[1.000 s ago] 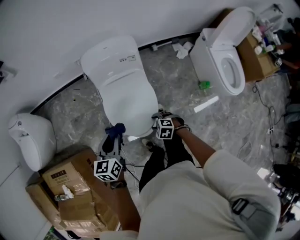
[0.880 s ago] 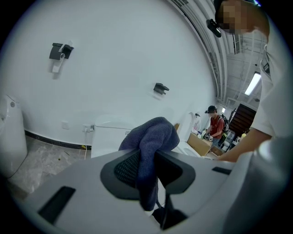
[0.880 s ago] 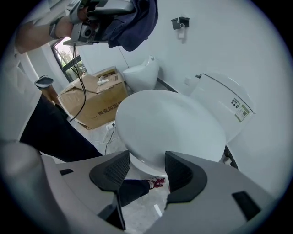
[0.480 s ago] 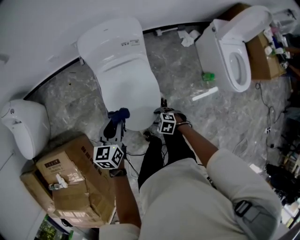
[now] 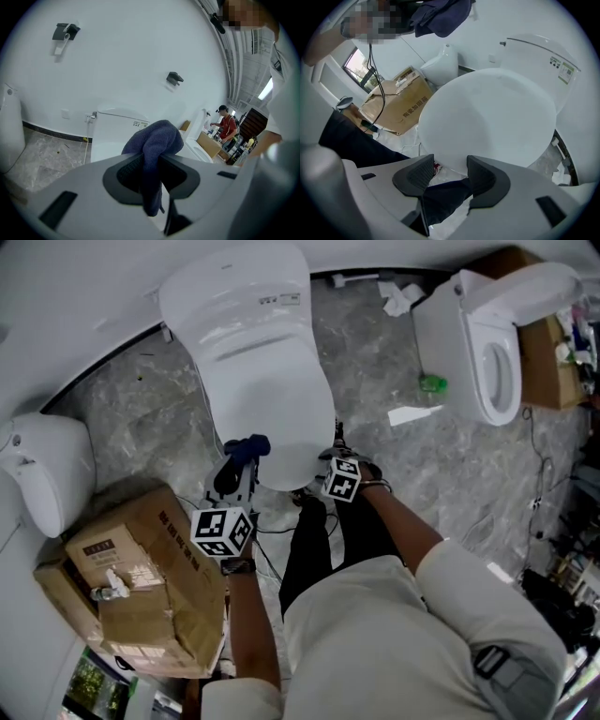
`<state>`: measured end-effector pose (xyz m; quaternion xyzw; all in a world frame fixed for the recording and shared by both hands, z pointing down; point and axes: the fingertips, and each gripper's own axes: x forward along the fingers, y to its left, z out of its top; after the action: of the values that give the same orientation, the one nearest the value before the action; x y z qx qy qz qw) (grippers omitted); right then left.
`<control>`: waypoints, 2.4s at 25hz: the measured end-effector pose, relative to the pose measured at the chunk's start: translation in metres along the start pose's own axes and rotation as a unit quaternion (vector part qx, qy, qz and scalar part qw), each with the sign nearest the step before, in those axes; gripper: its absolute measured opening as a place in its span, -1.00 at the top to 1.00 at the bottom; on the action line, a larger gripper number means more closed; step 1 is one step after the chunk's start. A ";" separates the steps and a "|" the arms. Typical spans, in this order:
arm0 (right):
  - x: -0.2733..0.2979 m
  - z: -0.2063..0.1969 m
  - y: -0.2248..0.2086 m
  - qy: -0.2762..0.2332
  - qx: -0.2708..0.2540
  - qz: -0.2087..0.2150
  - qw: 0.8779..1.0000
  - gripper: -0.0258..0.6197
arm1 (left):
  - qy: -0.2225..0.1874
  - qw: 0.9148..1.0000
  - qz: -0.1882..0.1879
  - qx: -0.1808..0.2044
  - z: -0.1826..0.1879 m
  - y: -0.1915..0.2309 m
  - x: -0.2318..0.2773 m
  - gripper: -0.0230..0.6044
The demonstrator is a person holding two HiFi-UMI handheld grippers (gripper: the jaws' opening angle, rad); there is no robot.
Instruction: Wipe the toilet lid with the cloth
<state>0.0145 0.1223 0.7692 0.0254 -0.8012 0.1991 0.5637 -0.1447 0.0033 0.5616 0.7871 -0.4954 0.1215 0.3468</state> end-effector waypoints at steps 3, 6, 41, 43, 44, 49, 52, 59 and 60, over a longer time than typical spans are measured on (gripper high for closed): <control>0.015 -0.004 -0.001 0.003 0.009 -0.001 1.000 0.17 | 0.010 1.000 0.007 0.002 -0.006 0.014 0.016 0.66; 0.027 -0.011 -0.003 0.005 0.013 0.005 1.000 0.17 | 0.021 1.000 0.012 0.007 -0.010 0.029 0.041 0.66; 0.020 -0.037 -0.065 -0.036 0.138 0.005 0.990 0.37 | 0.113 0.974 0.195 -0.025 -0.039 0.208 0.222 0.66; 0.007 -0.041 -0.082 -0.058 0.161 -0.022 0.985 0.37 | 0.110 0.975 0.191 -0.009 -0.039 0.193 0.232 0.66; 0.000 -0.044 -0.090 -0.067 0.175 -0.033 0.982 0.37 | 0.113 0.976 0.185 -0.003 -0.039 0.184 0.238 0.66; -0.032 -0.076 -0.120 -0.088 0.243 -0.071 0.964 0.37 | 0.131 0.979 0.157 0.014 -0.042 0.130 0.274 0.66; -0.056 -0.086 -0.137 -0.117 0.287 -0.087 0.947 0.37 | 0.135 0.981 0.139 0.020 -0.044 0.098 0.296 0.66; -0.118 -0.080 -0.187 -0.210 0.347 -0.135 0.904 0.41 | 0.165 0.981 0.093 0.042 -0.065 0.030 0.328 0.66; -0.124 -0.078 -0.195 -0.220 0.353 -0.143 0.898 0.42 | 0.169 0.981 0.086 0.045 -0.069 0.023 0.329 0.66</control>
<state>0.1809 -0.0529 0.7351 0.3803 -0.7696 0.3757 0.3492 0.0039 -0.1857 0.7977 0.7243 -0.4893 0.3046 0.3784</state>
